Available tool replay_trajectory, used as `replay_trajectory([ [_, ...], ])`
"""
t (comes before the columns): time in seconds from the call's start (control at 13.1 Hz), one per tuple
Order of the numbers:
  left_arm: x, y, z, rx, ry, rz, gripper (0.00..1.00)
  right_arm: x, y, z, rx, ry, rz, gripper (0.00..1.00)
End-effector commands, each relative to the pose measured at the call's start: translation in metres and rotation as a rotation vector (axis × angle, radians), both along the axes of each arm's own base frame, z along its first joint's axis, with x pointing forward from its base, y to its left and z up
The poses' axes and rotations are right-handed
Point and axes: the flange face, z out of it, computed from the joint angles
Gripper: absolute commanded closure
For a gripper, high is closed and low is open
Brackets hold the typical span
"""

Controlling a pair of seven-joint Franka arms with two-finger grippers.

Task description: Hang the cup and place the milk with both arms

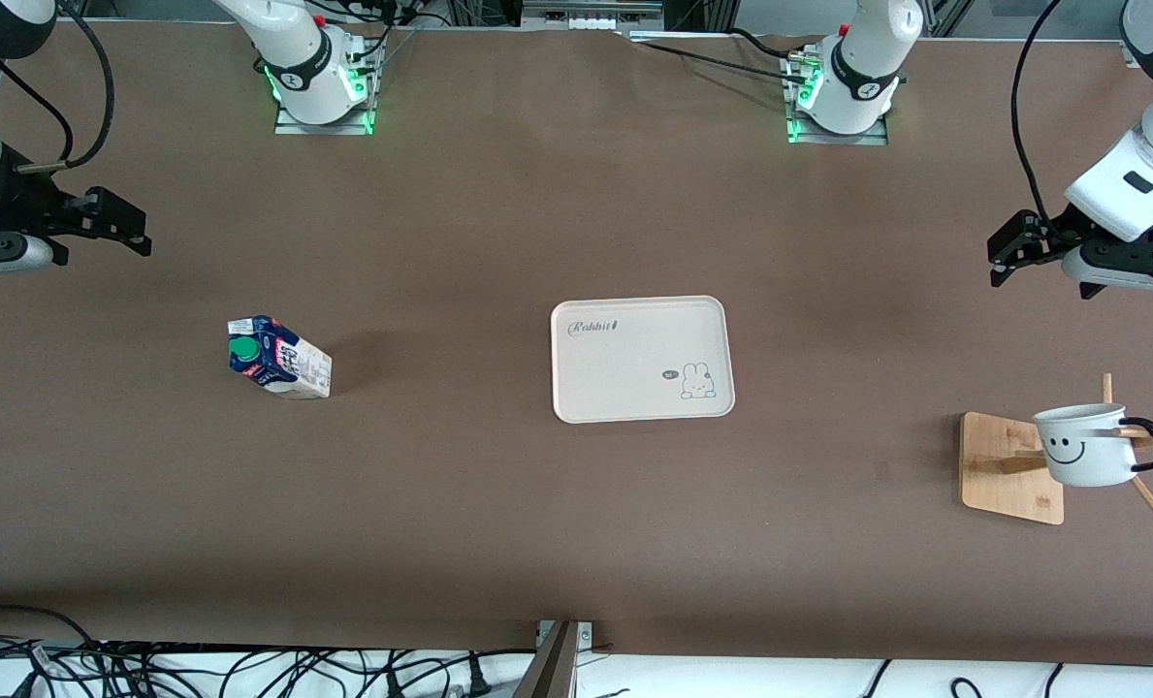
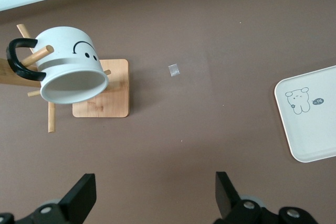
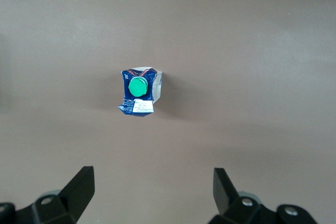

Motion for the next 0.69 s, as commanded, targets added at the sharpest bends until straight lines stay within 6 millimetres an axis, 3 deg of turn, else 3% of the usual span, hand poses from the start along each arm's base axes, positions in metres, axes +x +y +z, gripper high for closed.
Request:
replay_trajectory([
  [0.0, 0.0078, -0.0063, 0.0117, -0.016, 0.015, -0.015, 0.0, 0.002, -0.0018, 0.0049, -0.006, -0.001, -0.006, 0.0],
  [0.08, 0.0077, -0.0136, 0.0113, -0.011, 0.033, -0.027, 0.0, 0.002, -0.0018, 0.0049, -0.006, -0.001, -0.006, 0.0],
  [0.61, 0.0087, -0.0143, 0.0111, -0.007, 0.033, -0.029, 0.0, 0.002, -0.0018, 0.0049, -0.006, -0.001, -0.006, 0.0],
])
